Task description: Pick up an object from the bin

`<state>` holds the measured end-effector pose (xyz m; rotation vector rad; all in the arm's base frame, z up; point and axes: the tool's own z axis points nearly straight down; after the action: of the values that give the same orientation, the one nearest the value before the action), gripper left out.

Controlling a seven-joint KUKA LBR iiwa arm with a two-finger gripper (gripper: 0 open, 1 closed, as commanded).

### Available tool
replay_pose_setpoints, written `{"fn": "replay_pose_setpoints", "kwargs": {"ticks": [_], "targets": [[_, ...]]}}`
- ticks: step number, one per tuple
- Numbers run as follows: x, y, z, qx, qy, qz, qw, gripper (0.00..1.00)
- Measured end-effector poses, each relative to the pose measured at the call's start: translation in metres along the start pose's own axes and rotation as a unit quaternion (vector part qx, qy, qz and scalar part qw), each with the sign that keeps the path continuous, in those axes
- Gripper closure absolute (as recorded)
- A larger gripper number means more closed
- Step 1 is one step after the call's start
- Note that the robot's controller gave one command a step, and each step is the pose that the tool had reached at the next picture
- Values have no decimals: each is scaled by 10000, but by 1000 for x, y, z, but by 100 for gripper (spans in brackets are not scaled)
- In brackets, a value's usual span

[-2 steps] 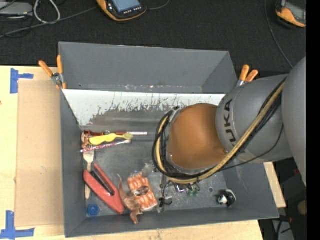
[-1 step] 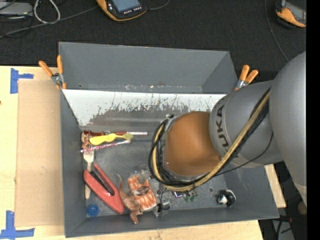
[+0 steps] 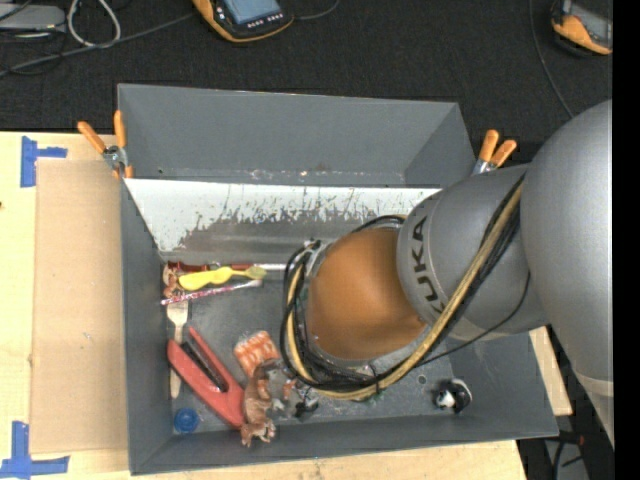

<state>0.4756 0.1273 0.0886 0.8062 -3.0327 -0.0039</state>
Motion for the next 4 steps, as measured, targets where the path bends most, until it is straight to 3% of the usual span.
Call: {"fn": "replay_pose_setpoints", "kwargs": {"ticks": [1, 2, 3, 4], "targets": [[-2, -1, -1, 11, -27, 17, 10000, 0], [0, -1, 0, 2, -2, 25, 10000, 100], [0, -1, 0, 2, -1, 27, 10000, 100], [-1, 11, -78, -8, 24, -213, 9998, 100]]}}
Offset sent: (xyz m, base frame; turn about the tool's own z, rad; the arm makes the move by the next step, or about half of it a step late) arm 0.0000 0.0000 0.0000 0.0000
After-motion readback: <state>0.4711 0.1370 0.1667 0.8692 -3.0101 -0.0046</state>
